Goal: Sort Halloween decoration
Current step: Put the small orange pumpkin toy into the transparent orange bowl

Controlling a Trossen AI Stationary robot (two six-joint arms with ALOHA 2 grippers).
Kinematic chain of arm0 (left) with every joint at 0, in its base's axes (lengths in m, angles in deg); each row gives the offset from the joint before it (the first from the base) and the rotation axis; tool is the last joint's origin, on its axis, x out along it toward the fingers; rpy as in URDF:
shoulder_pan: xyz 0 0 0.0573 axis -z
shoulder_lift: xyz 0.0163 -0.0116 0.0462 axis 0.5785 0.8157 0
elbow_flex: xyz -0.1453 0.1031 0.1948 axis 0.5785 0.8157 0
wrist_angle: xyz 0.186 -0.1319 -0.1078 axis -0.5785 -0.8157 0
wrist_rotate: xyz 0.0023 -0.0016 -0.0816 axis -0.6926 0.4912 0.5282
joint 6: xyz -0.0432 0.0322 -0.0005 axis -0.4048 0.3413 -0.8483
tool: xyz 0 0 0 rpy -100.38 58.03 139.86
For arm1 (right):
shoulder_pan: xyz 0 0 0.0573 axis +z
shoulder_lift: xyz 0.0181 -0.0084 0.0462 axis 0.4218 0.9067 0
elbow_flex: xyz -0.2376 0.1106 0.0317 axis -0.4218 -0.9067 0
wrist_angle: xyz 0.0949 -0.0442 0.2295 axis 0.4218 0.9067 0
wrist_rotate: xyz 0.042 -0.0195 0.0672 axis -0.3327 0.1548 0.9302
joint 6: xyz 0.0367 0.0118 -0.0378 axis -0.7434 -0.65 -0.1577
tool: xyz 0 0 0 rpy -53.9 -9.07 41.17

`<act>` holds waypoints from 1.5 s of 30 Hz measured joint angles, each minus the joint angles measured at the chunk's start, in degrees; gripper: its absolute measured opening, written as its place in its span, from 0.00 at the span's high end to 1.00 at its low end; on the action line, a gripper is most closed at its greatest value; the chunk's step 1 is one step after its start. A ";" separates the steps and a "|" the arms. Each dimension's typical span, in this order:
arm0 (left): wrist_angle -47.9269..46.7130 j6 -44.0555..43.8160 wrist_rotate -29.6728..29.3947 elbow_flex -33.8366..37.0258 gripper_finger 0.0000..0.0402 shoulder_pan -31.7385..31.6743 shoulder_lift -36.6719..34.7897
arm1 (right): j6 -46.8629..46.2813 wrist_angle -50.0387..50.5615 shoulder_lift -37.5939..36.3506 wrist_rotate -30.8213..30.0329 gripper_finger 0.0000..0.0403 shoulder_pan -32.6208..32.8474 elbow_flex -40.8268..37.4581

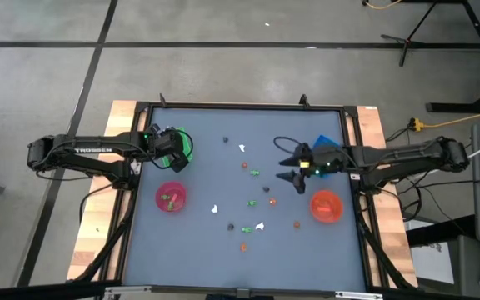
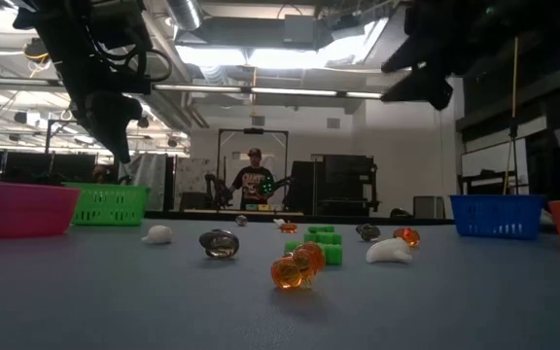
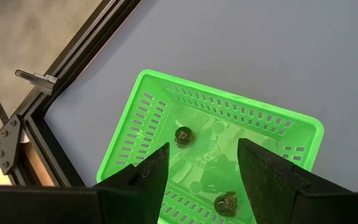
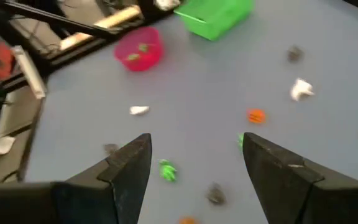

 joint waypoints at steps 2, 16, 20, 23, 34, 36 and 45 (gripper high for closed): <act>-0.02 -0.02 0.01 0.00 0.57 0.00 0.00 | 0.02 -0.93 0.91 -1.91 0.37 2.93 0.02; 0.19 -0.02 -0.02 0.00 0.57 0.02 0.02 | 0.11 -1.04 20.88 -16.24 0.37 17.31 0.02; 0.23 -0.02 0.01 0.00 0.57 0.01 0.02 | 0.37 -4.41 26.47 -16.54 0.37 18.85 0.00; 0.48 -0.02 0.01 0.00 0.57 0.00 0.02 | 0.97 -7.62 29.82 -16.55 0.37 19.35 -0.01; 1.33 -0.02 0.01 0.00 0.57 0.00 0.02 | 1.64 -9.61 34.76 -21.06 0.37 19.16 0.00; 1.33 -0.02 0.01 0.00 0.57 0.02 0.02 | 1.64 -9.31 34.92 -21.00 0.37 19.16 0.00; 1.31 -0.02 0.01 0.00 0.57 0.01 0.02 | 1.60 -9.06 35.16 -19.59 0.37 19.16 0.00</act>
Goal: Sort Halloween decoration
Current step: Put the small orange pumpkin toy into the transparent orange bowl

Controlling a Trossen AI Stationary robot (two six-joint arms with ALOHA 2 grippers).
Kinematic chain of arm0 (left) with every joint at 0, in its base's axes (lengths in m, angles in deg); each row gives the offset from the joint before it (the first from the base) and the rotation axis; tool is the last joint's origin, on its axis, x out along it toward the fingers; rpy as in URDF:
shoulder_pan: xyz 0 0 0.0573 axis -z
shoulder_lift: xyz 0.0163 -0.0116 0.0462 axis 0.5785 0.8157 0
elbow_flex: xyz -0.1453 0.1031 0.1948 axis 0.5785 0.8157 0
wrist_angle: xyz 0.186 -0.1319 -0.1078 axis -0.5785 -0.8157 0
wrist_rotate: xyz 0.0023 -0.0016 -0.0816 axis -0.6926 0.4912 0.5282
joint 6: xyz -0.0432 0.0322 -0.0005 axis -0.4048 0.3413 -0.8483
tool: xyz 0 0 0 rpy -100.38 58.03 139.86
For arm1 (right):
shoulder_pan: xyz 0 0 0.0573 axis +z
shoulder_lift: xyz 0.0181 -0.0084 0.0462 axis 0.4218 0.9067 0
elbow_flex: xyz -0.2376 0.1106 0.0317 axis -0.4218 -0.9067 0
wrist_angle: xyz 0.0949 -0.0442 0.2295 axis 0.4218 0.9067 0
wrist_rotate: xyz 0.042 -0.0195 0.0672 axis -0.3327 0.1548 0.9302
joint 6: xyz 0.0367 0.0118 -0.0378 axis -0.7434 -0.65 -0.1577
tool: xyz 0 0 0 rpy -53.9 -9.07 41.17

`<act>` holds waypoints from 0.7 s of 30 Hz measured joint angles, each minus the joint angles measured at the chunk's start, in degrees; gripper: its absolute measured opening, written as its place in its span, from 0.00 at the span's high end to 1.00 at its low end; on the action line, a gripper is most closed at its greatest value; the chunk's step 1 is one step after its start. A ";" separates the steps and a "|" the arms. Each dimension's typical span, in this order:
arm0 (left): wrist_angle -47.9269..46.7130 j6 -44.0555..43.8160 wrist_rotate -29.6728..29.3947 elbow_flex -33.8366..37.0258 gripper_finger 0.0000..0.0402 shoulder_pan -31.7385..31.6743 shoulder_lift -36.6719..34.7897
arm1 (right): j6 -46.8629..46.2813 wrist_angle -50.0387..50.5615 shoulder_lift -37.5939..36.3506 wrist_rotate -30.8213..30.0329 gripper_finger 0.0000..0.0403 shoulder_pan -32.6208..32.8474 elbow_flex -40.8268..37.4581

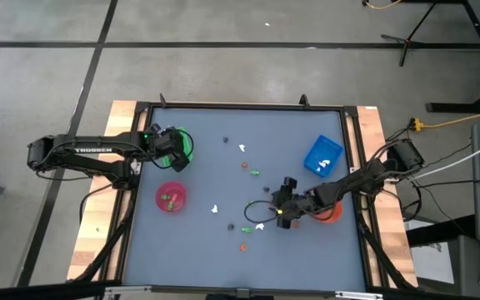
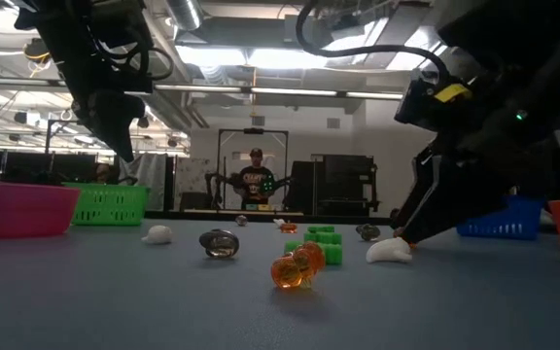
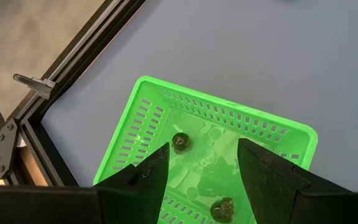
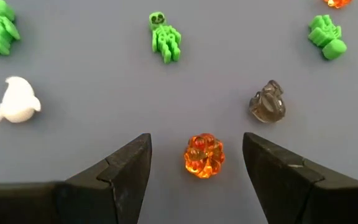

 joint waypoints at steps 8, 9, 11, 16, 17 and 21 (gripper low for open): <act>0.13 0.02 0.00 0.00 0.57 -0.01 0.00 | -1.42 0.98 0.88 0.00 0.37 0.00 0.11; 0.13 0.02 0.02 0.00 0.57 0.01 0.00 | -1.46 0.98 0.88 0.00 0.37 0.00 0.09; 0.24 0.02 0.02 0.00 0.57 0.02 -0.02 | -1.52 0.97 0.88 -0.05 0.37 0.00 0.09; 0.24 0.02 0.02 0.00 0.57 0.01 0.00 | -1.59 1.11 0.91 -0.26 0.37 0.00 0.09; 0.24 0.02 0.02 0.00 0.57 -0.01 0.00 | -1.59 1.11 0.92 -0.40 0.37 0.00 0.09; 0.24 0.02 0.02 0.00 0.57 -0.01 0.00 | -1.57 1.11 0.94 -0.44 0.37 0.00 0.09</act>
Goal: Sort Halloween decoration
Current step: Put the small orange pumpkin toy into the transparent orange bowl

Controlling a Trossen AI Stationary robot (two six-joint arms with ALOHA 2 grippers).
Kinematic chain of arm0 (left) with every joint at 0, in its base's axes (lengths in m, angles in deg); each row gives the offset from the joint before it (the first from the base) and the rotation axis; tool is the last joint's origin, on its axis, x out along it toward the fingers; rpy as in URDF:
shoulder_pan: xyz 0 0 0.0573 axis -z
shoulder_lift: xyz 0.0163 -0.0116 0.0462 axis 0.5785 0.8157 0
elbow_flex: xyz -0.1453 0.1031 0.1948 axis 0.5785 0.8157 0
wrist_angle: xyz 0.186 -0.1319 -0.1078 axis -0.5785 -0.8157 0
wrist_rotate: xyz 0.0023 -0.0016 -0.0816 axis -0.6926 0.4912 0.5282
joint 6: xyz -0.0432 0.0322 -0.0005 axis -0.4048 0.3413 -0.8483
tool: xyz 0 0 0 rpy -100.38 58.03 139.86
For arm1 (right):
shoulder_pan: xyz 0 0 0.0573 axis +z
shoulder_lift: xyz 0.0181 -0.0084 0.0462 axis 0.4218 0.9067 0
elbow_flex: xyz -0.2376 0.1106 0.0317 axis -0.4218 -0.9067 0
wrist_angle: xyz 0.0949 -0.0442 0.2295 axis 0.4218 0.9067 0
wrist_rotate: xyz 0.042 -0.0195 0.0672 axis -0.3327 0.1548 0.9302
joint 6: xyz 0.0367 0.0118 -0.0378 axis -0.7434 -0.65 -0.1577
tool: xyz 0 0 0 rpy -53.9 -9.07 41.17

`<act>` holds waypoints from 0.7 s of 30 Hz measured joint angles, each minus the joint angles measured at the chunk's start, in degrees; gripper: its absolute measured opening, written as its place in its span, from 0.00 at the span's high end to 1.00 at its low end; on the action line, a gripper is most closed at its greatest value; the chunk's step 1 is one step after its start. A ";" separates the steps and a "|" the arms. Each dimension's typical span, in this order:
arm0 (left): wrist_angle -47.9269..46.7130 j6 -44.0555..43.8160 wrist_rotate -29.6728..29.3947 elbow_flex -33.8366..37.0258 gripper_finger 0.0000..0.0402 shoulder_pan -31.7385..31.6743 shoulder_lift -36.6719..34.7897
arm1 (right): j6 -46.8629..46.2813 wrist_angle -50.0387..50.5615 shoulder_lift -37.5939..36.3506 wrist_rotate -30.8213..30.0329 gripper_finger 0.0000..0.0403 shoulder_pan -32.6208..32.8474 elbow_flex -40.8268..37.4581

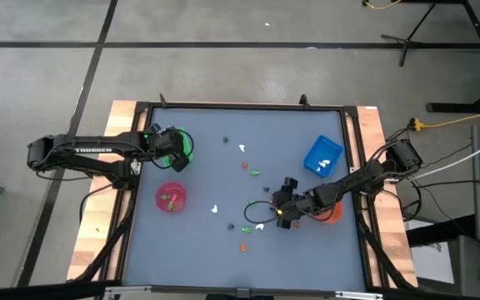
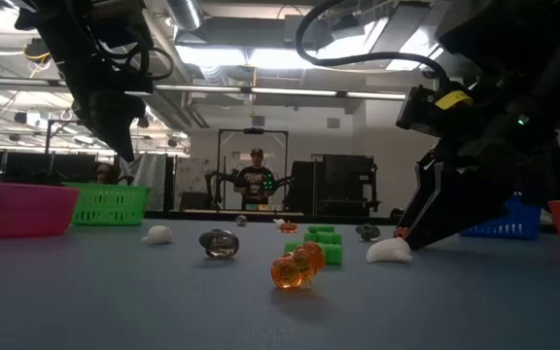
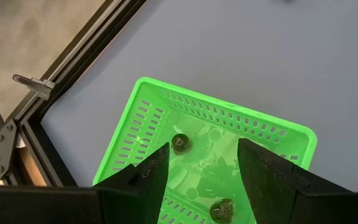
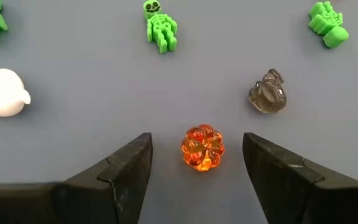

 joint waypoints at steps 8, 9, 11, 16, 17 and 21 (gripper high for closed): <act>-0.02 0.00 0.00 0.00 0.57 0.00 -0.01 | 0.00 -0.03 0.00 -0.04 0.39 0.01 -0.02; -0.01 0.00 0.00 0.00 0.57 0.00 -0.01 | 0.00 -0.06 0.00 -0.02 0.41 0.02 -0.02; -0.02 0.00 0.00 0.00 0.57 0.01 0.00 | 0.02 -0.09 0.02 0.06 0.45 0.02 -0.02; -0.02 0.00 0.00 0.00 0.57 0.00 0.00 | 0.04 -0.16 0.04 0.09 0.58 0.02 -0.07; -0.02 0.00 0.00 0.00 0.57 0.00 0.00 | 0.04 -0.20 0.04 0.08 0.60 0.02 -0.09; -0.02 0.00 0.00 0.00 0.57 0.01 0.00 | 0.09 -0.20 0.07 0.04 0.67 0.00 -0.09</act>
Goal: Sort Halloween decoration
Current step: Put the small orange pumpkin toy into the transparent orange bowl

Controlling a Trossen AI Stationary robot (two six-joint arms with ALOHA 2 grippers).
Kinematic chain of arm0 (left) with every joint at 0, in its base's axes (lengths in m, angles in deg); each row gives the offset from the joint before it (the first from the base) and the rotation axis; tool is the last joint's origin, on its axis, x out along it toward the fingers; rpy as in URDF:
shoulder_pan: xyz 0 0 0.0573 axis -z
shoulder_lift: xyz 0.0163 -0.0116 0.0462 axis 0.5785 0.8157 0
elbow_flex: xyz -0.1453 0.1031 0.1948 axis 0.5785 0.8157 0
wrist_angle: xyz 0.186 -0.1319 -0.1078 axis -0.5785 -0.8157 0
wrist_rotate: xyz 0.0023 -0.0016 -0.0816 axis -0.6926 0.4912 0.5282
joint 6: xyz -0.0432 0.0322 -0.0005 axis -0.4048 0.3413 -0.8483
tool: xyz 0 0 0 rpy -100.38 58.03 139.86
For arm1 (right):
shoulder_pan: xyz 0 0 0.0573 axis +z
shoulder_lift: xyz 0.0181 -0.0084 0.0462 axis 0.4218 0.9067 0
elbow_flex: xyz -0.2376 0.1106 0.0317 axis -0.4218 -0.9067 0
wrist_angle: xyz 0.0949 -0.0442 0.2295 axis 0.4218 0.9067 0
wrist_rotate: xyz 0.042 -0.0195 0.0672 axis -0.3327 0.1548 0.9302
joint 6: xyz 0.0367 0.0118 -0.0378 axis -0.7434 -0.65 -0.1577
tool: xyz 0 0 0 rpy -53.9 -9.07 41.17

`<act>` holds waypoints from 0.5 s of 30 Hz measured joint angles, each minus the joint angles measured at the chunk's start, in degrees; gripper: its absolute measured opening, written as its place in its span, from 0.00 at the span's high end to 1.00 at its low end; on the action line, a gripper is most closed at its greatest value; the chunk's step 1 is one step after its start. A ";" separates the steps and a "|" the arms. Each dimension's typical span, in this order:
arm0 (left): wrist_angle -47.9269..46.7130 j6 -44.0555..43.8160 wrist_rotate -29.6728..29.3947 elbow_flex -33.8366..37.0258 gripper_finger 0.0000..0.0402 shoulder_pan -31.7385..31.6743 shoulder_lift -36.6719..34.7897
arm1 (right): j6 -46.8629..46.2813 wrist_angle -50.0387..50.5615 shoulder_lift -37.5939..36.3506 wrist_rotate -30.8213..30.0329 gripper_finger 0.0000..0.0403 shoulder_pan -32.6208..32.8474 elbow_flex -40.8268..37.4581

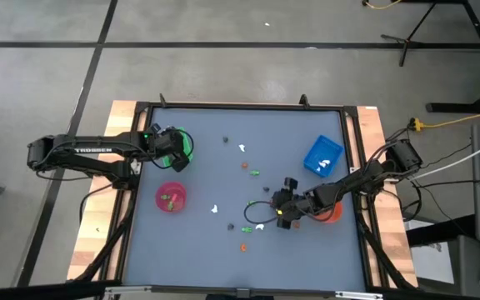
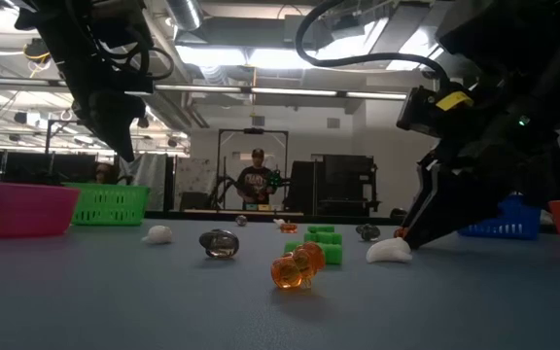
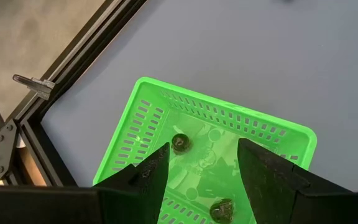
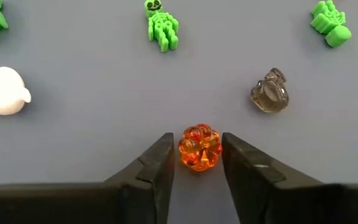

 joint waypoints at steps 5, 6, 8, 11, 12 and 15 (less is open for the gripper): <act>0.00 0.00 0.00 0.00 0.57 -0.01 0.00 | 0.02 0.00 0.02 -0.04 0.72 0.00 -0.02; 0.00 0.00 0.00 0.00 0.57 0.00 0.00 | 0.02 0.00 0.02 -0.06 0.73 0.00 -0.01; 0.00 0.00 0.00 0.00 0.57 0.00 0.00 | 0.03 0.00 0.02 -0.07 0.74 0.00 0.00; 0.00 0.00 0.00 0.00 0.57 -0.01 0.00 | 0.04 0.00 0.02 -0.07 0.74 0.00 0.00; 0.00 0.00 0.00 0.00 0.57 0.01 0.00 | 0.03 -0.02 0.02 -0.07 0.74 0.00 -0.01; 0.00 0.00 0.00 0.00 0.57 0.00 0.00 | 0.04 -0.20 0.02 -0.07 0.74 0.00 -0.02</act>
